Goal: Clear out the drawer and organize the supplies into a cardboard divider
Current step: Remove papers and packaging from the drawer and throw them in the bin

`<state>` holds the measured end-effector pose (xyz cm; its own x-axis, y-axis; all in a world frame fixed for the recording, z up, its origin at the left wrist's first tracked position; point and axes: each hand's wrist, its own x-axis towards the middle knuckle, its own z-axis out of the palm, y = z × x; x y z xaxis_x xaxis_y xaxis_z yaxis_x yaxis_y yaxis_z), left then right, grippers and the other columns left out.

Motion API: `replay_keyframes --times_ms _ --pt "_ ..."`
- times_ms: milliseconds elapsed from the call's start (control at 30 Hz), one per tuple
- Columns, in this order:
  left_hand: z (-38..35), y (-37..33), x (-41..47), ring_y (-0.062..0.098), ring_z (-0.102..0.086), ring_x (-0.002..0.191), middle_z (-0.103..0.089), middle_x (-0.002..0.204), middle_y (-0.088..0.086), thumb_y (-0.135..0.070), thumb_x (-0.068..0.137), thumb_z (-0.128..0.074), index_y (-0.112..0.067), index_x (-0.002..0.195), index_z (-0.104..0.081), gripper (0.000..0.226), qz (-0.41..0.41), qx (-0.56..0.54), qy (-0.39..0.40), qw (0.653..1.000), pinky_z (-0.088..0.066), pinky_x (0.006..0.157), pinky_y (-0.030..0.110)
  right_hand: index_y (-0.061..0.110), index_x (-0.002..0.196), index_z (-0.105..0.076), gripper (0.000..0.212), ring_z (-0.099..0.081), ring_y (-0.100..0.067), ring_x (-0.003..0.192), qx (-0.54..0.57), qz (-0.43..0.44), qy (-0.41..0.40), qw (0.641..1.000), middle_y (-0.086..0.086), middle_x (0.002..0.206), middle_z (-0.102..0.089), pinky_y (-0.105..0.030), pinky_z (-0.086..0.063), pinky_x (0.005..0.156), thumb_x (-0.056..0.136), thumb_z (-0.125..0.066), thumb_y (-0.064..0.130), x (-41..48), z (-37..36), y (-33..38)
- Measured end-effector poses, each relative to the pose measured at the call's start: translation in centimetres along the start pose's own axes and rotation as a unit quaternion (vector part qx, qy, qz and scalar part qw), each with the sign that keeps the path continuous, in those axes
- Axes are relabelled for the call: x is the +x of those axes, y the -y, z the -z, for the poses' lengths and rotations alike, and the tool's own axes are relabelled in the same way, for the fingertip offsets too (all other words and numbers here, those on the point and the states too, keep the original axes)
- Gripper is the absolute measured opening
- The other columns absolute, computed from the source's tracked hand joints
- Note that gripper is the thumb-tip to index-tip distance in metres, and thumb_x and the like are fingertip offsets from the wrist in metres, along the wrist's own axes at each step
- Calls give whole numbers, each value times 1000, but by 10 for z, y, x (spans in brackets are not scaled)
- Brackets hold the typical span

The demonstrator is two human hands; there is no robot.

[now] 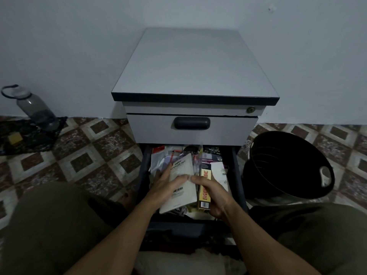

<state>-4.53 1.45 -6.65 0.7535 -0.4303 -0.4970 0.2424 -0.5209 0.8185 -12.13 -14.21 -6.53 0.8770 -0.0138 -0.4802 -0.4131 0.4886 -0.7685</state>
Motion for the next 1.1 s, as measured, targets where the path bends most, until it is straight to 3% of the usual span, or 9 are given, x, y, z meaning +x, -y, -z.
replay_keyframes --times_ms 100,167,300,467,700,900,1033,1100 --pt "4 -6 -7 9 -63 102 -55 117 -18 -65 84 -61 -56 146 -17 76 -1 -18 19 1000 -52 78 27 5 129 -57 66 -66 -41 99 -25 -6 -8 1000 -29 122 -62 -47 -57 70 71 -79 30 -4 -4 5" --pt "5 -6 -7 10 -66 100 -60 120 -16 -70 76 -60 -52 150 -15 88 -11 -16 26 999 -53 81 30 5 126 -59 64 -66 -38 94 -26 -15 -1 1000 -28 114 -64 -45 -56 69 72 -78 33 -5 -5 8" --pt "6 -10 -7 12 -62 112 -52 138 -12 -79 65 -64 -53 151 -15 102 -8 -55 19 998 -51 98 42 5 121 -64 57 -66 -40 98 1 -14 3 1000 -26 116 -67 -53 -51 87 73 -75 32 -7 -7 15" --pt "4 -15 -11 14 -67 106 -60 122 -14 -69 73 -64 -55 139 -34 73 -33 -94 22 995 -56 93 48 7 115 -66 48 -67 -34 87 32 -10 3 999 -18 102 -69 -44 -54 74 75 -71 33 -13 -14 18" --pt "10 -21 -17 19 -71 98 -66 119 -4 -67 73 -65 -54 144 -33 79 -71 -107 12 992 -59 85 51 2 130 -56 67 -66 -37 98 47 -3 33 998 -23 114 -66 -46 -57 76 74 -75 33 -18 -23 23" --pt "12 -26 -28 15 -71 99 -67 121 -10 -66 70 -68 -54 148 -26 90 -92 -122 7 988 -56 92 47 1 131 -55 63 -67 -40 101 36 17 50 998 -26 119 -66 -45 -59 73 77 -73 29 -29 -26 30" --pt "13 -38 -41 10 -73 91 -68 116 -11 -57 73 -66 -52 149 -24 87 -113 -121 0 986 -58 83 35 1 133 -53 72 -62 -46 110 17 38 59 997 -29 125 -62 -49 -57 81 72 -79 28 -38 -27 38" --pt "12 -40 -44 10 -73 92 -67 118 -11 -59 73 -68 -53 150 -20 91 -112 -119 4 987 -58 84 35 2 132 -53 75 -64 -45 108 0 38 52 998 -28 123 -64 -49 -56 82 67 -81 28 -43 -27 42"
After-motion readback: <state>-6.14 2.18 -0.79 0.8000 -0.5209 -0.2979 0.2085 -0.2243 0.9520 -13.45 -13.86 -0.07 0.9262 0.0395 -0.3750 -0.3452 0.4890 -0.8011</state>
